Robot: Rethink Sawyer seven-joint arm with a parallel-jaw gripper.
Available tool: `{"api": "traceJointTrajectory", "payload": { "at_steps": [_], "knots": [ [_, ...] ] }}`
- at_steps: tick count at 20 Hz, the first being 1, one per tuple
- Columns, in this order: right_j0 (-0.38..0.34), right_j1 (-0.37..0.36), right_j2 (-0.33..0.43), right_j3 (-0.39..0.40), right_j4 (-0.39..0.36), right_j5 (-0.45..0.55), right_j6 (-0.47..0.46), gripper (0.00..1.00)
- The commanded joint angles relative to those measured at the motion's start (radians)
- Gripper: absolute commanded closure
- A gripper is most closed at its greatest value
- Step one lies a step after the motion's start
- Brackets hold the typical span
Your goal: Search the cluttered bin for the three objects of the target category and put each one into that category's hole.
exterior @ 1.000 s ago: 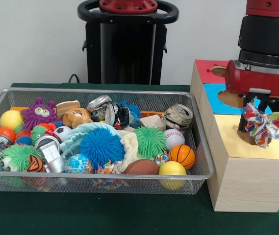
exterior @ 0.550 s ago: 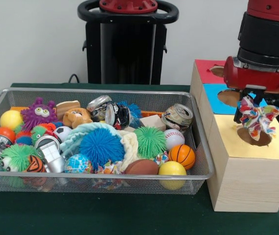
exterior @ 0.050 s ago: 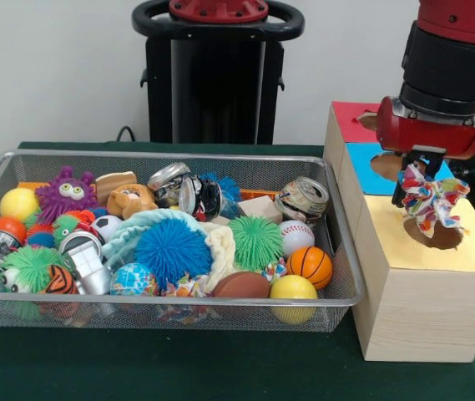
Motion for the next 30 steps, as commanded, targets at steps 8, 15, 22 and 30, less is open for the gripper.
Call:
{"api": "traceJointTrajectory", "payload": {
  "at_steps": [8,15,22,30],
  "knots": [
    [-0.041,0.014,0.083,0.084,0.003,0.058,0.108,0.0],
    [-0.09,-0.023,0.176,0.136,0.068,0.071,0.075,0.0],
    [-0.114,-0.054,0.216,0.168,0.071,0.092,0.057,0.0],
    [-0.125,-0.051,0.235,0.166,0.052,0.078,0.065,0.0]
  ]
}}
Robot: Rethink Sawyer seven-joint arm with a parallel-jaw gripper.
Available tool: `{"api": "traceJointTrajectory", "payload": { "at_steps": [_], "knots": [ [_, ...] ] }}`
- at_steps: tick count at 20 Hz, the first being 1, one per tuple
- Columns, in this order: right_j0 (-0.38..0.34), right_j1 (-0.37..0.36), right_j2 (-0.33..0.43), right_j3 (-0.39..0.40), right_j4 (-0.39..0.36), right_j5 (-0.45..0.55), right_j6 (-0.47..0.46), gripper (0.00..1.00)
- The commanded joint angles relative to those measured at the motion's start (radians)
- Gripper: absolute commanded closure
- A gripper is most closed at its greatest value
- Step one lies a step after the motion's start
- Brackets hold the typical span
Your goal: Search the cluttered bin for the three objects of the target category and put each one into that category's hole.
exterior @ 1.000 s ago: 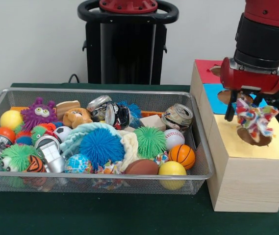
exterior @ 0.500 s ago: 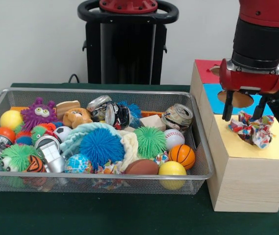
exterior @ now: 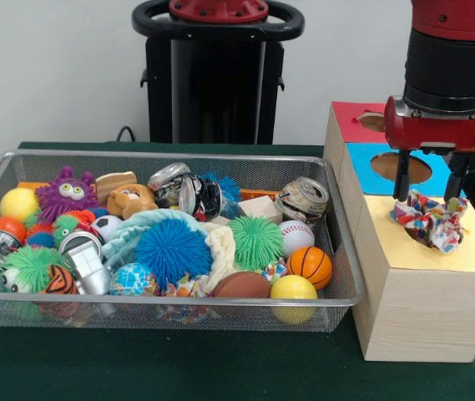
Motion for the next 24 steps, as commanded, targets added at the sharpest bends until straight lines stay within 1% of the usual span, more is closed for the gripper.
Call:
{"api": "traceJointTrajectory", "payload": {
  "at_steps": [1,2,6,10,11,14,16,18,24],
  "knots": [
    [-0.04,-0.004,0.112,0.098,0.016,0.074,0.064,0.0],
    [-0.042,-0.009,0.118,0.101,0.019,0.07,0.064,0.0],
    [-0.032,-0.024,0.102,0.079,0.011,0.116,0.079,0.0],
    [-0.02,-0.023,0.072,0.062,-0.01,0.095,0.099,0.0],
    [-0.016,-0.022,0.061,0.059,-0.016,0.087,0.11,1.0],
    [-0.003,-0.009,0.041,0.022,-0.033,0.117,0.114,1.0],
    [0.002,-0.019,0.031,0.021,-0.028,0.115,0.134,1.0],
    [0.005,-0.016,0.033,0.01,-0.032,0.106,0.13,1.0],
    [-0.013,-0.024,0.053,0.042,-0.027,0.041,0.111,1.0]
  ]
}}
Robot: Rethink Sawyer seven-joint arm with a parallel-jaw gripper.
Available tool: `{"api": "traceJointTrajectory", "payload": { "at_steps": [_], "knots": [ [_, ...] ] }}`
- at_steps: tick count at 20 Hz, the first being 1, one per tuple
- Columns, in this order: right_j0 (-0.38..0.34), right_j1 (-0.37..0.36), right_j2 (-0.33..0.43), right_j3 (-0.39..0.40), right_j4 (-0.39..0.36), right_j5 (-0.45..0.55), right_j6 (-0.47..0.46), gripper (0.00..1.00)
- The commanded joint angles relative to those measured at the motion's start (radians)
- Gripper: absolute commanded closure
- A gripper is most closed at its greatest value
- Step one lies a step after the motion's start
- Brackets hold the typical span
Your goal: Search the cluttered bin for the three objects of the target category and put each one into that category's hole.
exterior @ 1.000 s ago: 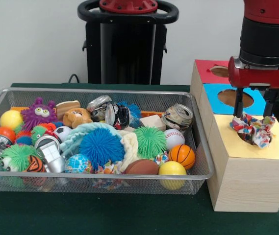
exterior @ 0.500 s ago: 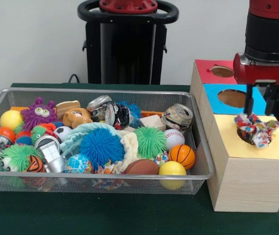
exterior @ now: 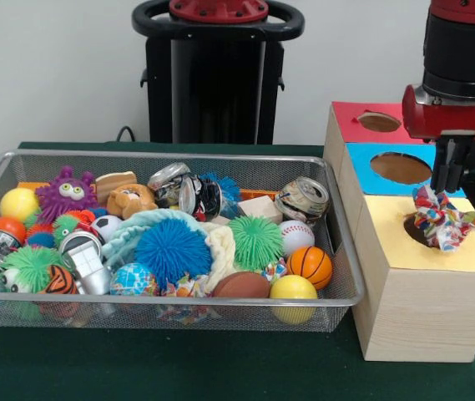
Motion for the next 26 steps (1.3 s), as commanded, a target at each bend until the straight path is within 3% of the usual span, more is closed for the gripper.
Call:
{"api": "traceJointTrajectory", "payload": {
  "at_steps": [1,8,21,26],
  "knots": [
    [-0.023,0.004,0.034,0.035,-0.02,0.029,0.11,1.0],
    [-0.016,0.023,0.024,0.035,-0.042,-0.067,0.121,1.0],
    [-0.013,0.175,0.004,-0.011,-0.089,-0.261,0.131,1.0],
    [-0.016,0.215,-0.002,-0.026,-0.104,-0.271,0.112,1.0]
  ]
}}
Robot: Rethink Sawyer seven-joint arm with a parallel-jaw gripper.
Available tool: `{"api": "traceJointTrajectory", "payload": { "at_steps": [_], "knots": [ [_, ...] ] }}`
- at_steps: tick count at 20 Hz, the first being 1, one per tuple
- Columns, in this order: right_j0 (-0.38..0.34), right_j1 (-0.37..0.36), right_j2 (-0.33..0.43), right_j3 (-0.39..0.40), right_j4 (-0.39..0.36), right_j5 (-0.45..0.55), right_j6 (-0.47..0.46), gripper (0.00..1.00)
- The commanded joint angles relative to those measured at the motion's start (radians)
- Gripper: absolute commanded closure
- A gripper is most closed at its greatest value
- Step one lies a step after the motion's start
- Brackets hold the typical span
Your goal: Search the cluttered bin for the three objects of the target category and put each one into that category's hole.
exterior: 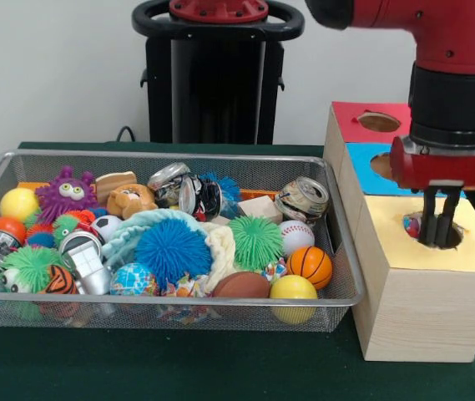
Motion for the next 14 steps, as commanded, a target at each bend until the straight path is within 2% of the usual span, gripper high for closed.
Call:
{"api": "traceJointTrajectory", "payload": {
  "at_steps": [1,6,14],
  "knots": [
    [-0.02,0.128,0.002,-0.014,-0.058,-0.027,0.102,1.0],
    [-0.046,0.136,0.012,-0.029,-0.07,0.081,0.05,1.0],
    [-0.081,0.121,0.043,-0.024,-0.062,0.166,0.014,1.0]
  ]
}}
